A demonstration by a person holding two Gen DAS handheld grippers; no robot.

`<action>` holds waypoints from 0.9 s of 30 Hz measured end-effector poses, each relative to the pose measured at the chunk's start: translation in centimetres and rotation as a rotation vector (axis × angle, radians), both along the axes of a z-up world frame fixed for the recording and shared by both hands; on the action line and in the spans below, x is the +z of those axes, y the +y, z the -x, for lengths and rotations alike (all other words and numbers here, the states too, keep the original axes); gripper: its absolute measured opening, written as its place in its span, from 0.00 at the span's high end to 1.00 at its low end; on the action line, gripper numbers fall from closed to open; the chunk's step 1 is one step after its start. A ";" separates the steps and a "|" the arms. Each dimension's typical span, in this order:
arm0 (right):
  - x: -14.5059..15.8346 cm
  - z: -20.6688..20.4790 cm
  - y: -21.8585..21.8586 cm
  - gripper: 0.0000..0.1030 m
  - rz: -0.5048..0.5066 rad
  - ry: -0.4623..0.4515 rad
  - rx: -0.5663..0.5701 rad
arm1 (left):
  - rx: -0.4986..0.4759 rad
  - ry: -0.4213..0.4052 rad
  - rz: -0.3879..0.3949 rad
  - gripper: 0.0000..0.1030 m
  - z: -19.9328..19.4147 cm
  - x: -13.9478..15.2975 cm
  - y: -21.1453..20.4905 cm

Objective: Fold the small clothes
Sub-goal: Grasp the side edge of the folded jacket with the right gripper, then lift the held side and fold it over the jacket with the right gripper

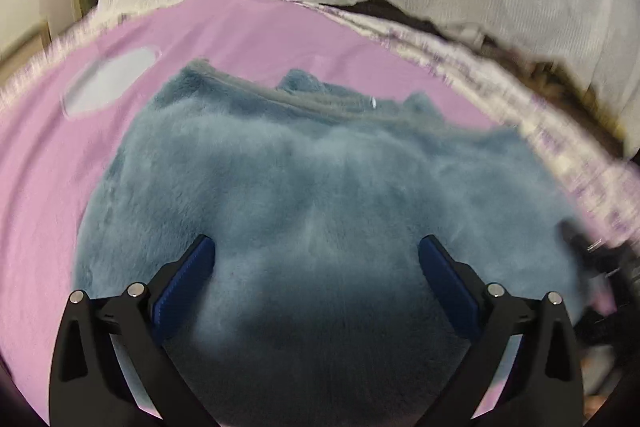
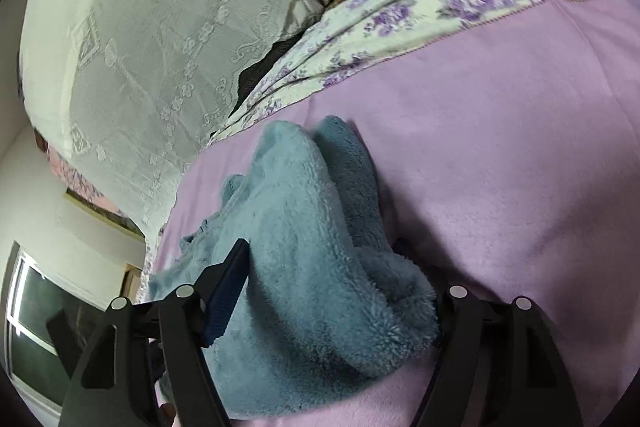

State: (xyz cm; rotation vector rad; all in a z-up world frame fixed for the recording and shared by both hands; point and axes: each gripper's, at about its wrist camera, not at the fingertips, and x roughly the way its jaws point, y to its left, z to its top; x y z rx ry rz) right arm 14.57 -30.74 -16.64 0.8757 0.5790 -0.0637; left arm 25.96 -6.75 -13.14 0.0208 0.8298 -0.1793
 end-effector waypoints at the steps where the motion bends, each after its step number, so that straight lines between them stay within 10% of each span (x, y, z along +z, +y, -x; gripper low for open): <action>1: 0.0 0.1 0.0 0.28 -0.001 -0.009 -0.002 | 0.000 -0.022 -0.041 0.04 0.2 -0.2 -0.6; 5: 0.0 0.7 -0.1 0.51 -0.032 -0.060 0.003 | 0.008 -0.058 -0.077 0.04 0.8 -0.2 -1.0; 17: -0.6 -0.2 0.0 0.44 -0.033 -0.049 -0.012 | 0.010 -0.054 -0.063 0.04 1.0 -0.3 -0.7; 27: -1.0 -0.2 -0.3 0.58 -0.042 -0.055 0.005 | -0.019 -0.027 -0.044 0.05 1.3 0.7 0.1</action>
